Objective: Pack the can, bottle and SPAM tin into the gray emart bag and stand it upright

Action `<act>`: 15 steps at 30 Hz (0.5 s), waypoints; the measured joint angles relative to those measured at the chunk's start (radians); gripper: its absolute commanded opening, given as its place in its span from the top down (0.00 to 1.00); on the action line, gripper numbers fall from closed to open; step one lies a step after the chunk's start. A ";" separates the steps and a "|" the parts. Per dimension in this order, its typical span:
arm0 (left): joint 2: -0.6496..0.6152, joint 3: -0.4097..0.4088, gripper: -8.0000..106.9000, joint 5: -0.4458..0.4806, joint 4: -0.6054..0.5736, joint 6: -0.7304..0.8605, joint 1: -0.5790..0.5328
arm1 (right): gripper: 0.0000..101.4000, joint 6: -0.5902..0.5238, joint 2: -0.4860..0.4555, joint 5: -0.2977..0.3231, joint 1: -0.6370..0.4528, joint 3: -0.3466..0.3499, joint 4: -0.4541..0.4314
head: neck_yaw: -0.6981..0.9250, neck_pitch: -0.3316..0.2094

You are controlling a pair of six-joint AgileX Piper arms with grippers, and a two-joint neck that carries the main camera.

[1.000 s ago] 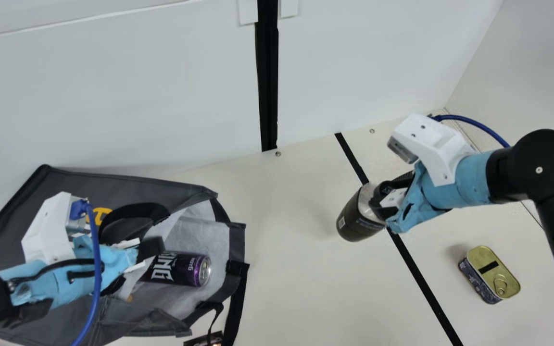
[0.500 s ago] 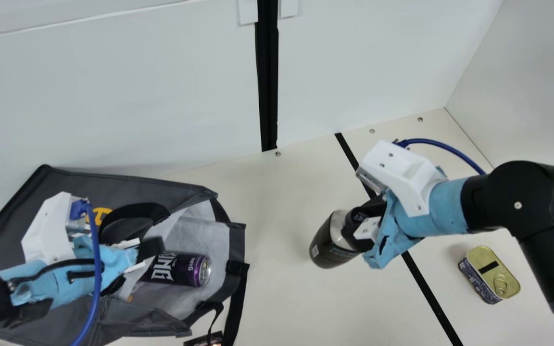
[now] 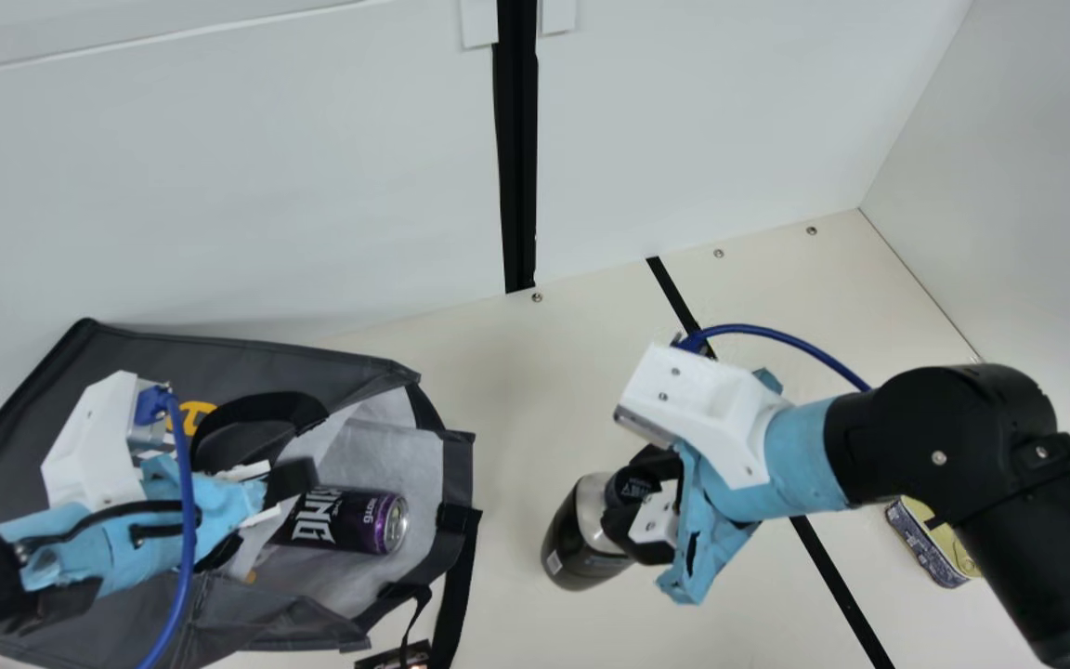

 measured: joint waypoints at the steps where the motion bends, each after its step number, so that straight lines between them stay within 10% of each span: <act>1: 0.000 0.000 1.00 0.000 0.000 0.000 0.000 | 1.00 -0.003 -0.001 0.001 0.008 0.004 0.000 | -0.002 0.000; 15: 0.000 0.000 1.00 0.000 0.000 0.000 0.000 | 1.00 -0.080 -0.029 0.000 0.049 0.011 0.082 | -0.002 0.000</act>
